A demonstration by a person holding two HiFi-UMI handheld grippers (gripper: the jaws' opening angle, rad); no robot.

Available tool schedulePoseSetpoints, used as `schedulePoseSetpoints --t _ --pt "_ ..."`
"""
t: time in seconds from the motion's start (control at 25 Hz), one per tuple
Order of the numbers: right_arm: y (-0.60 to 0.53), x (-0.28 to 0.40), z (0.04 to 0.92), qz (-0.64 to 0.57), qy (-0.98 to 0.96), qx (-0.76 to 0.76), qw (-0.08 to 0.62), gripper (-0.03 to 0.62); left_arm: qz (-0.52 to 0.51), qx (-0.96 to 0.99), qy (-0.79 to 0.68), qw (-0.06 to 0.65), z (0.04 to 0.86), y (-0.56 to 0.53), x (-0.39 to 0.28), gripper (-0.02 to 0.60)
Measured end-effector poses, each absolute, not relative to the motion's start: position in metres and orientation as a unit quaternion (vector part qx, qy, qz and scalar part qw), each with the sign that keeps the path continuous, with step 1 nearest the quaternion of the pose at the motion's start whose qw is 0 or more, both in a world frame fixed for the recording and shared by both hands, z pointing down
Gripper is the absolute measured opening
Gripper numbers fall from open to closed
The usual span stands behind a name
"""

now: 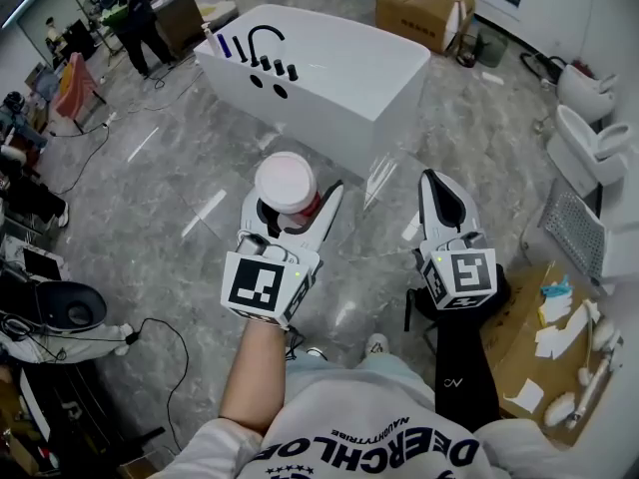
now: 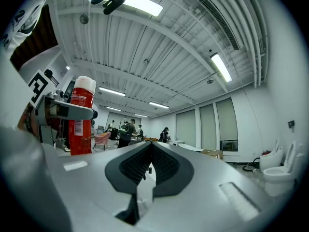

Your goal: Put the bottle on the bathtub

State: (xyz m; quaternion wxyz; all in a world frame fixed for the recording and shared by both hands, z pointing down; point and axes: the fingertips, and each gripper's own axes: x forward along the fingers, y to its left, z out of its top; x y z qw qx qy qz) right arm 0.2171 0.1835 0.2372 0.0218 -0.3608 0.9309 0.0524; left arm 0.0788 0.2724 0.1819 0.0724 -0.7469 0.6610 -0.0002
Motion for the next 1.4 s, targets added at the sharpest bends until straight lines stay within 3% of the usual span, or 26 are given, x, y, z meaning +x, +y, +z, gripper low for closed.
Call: schedulePoseSetpoints --t 0.32,0.52,1.4 --pt "0.192 0.084 0.241 0.048 0.889 -0.454 0.019 0.031 0.001 -0.801 0.593 0.078 0.180 0.258 -0.071 0.298" --pt "0.211 0.020 0.233 0.045 0.869 -0.492 0.019 0.031 -0.007 -0.836 0.545 0.064 0.181 0.254 -0.130 0.298" --pt "0.174 -0.027 0.203 0.071 0.835 -0.545 0.030 0.031 0.011 -0.880 0.469 0.073 0.157 0.203 -0.178 0.298"
